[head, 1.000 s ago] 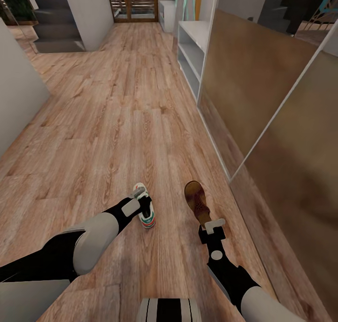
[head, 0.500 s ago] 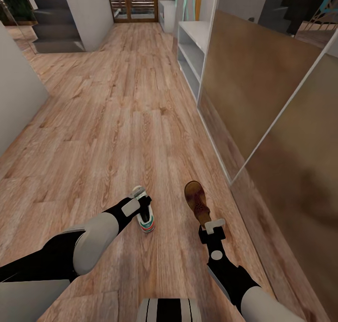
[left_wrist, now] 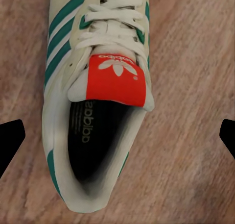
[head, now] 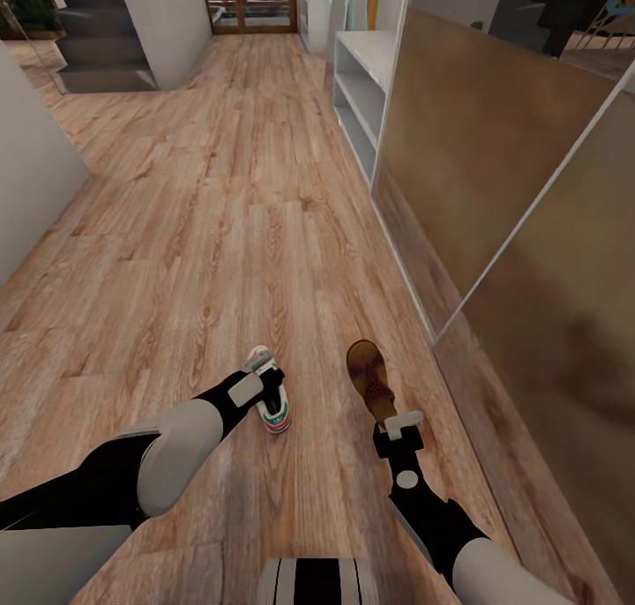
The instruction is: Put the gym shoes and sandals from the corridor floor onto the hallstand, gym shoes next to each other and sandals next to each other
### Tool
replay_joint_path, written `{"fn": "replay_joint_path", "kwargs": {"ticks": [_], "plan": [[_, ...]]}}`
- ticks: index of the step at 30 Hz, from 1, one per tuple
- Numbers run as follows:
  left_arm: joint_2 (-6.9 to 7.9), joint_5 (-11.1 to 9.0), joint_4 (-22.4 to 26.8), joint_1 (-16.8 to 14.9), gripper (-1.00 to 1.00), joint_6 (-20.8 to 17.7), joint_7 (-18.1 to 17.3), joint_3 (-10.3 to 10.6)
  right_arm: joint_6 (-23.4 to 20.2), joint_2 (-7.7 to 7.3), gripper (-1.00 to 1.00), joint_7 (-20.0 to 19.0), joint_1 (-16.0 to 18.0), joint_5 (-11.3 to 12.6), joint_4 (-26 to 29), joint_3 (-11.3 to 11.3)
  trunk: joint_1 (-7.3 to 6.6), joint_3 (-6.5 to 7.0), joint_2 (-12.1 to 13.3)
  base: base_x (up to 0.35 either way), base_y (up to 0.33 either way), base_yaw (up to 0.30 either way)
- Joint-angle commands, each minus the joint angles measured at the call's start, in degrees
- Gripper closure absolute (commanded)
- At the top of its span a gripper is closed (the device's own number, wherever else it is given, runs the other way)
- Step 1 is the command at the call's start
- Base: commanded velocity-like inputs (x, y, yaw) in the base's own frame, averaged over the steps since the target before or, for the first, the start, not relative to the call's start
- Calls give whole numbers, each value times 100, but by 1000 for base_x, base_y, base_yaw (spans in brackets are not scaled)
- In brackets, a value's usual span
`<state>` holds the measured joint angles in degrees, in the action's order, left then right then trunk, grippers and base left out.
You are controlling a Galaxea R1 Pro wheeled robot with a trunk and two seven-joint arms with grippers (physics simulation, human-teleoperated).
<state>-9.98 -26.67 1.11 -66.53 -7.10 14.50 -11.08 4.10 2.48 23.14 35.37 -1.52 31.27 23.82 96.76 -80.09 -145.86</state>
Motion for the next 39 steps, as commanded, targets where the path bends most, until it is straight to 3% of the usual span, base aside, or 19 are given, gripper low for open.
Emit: {"fn": "replay_joint_path", "kwargs": {"ticks": [1,12,34,39], "plan": [[-2,30,12,0,-100,-29,27,-45,4,-2,100,41,5,-15,-7,25,2,-26,-3,0,0,0],[-2,30,12,0,-100,-30,20,-37,6,-2,100,41,5,-15,-7,25,12,-114,-8,0,0,0],[-2,30,11,0,-100,-37,19,-30,12,-2,100,41,5,-15,-7,23,48,-424,-27,0,0,0],[-2,30,12,0,-100,-37,18,-27,12,-2,100,41,5,-15,-7,22,48,-424,-27,0,0,0]]}}
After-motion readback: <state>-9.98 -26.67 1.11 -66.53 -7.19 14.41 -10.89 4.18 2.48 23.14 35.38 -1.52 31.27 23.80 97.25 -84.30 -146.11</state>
